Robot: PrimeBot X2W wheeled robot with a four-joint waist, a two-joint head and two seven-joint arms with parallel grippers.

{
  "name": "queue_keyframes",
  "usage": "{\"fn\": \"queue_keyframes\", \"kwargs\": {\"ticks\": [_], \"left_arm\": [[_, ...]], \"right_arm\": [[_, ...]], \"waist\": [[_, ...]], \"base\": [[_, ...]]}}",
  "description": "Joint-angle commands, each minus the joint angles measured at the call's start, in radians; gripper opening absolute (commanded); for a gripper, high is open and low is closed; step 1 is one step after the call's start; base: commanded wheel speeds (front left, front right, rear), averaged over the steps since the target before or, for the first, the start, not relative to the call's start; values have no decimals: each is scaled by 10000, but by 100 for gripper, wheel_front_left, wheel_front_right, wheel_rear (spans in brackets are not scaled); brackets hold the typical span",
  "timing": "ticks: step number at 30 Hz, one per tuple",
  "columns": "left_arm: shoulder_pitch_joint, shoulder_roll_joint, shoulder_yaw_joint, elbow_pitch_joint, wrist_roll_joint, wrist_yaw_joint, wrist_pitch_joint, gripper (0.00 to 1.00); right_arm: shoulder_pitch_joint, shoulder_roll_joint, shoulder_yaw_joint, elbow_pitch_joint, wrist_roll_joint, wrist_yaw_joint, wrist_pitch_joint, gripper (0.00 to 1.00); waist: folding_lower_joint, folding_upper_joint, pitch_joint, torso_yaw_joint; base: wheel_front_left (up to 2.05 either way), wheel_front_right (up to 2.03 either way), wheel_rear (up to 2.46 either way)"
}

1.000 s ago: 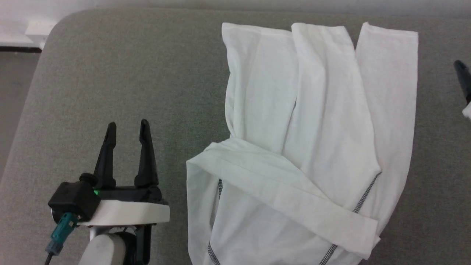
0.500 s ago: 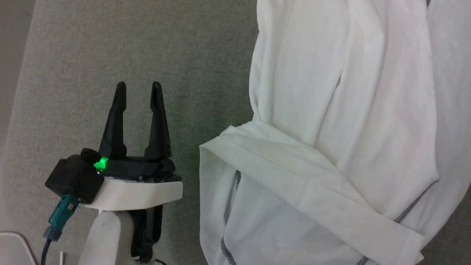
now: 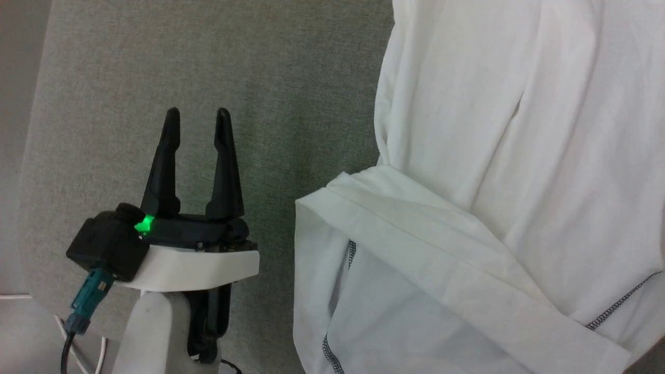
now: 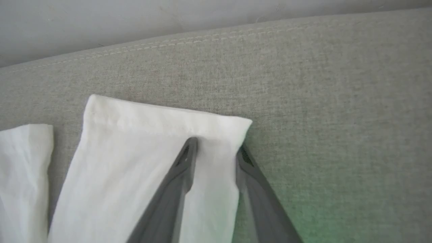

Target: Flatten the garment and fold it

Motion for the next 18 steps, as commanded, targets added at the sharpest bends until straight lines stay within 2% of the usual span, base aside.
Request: {"fn": "queue_keyframes", "kwargs": {"ticks": [1, 4, 8, 14, 18], "left_arm": [[-126, -60, 38, 33, 60, -70, -47, 100], [-117, -73, 91, 131, 97, -86, -47, 100], [-7, -82, 178, 279, 159, -73, -47, 100], [378, -86, 289, 529, 238, -39, -47, 100], [833, -87, 428, 680, 348, 19, -47, 100]], "right_arm": [[977, 368, 64, 754, -189, -23, 479, 0], [951, 457, 4, 461, -458, -23, 110, 0], [1029, 419, 310, -269, -737, -23, -1175, 0], [1457, 173, 933, -1267, -535, -23, -3167, 0], [2099, -106, 1438, -1985, -140, -23, -4013, 0]], "waist": [[2, -1, -8, 0], [2, -1, -131, -43], [2, -1, -641, -212], [2, -1, -1974, -617], [2, -1, -2964, -1021]], "base": [[0, 0, 0], [0, 0, 0], [0, 0, 0], [0, 0, 0], [0, 0, 0]]}}
